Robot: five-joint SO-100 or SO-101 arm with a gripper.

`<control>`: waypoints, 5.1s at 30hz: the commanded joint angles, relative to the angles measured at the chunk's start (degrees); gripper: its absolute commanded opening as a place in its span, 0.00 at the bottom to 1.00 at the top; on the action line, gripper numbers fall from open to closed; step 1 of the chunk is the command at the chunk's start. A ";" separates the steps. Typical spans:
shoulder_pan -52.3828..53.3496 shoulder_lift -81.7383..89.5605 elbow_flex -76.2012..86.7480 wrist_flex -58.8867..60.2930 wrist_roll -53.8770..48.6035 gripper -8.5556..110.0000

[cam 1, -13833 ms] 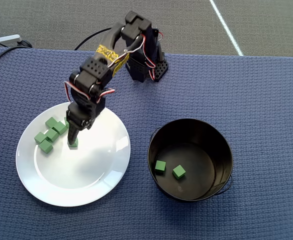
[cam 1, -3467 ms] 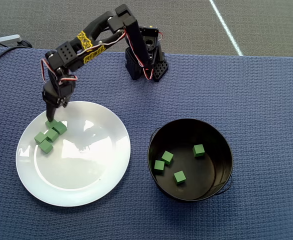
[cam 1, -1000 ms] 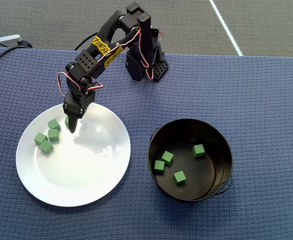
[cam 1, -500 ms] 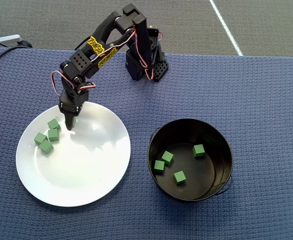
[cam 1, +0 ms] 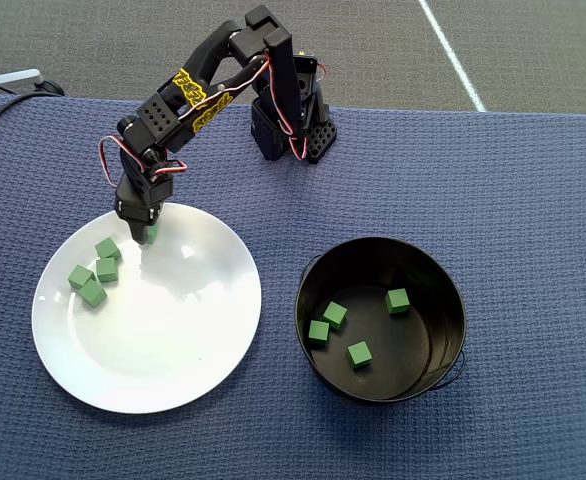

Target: Pick up the items on the white plate and put them in the black container.

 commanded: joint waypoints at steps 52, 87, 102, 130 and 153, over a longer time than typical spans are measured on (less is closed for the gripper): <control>13.89 22.41 -2.46 24.08 48.52 0.31; 1.49 -20.48 -46.32 32.61 49.22 0.31; -0.88 -28.83 -53.26 31.03 46.85 0.27; -2.81 -19.69 -39.55 23.29 42.89 0.07; -67.24 5.98 -22.06 4.22 24.61 0.22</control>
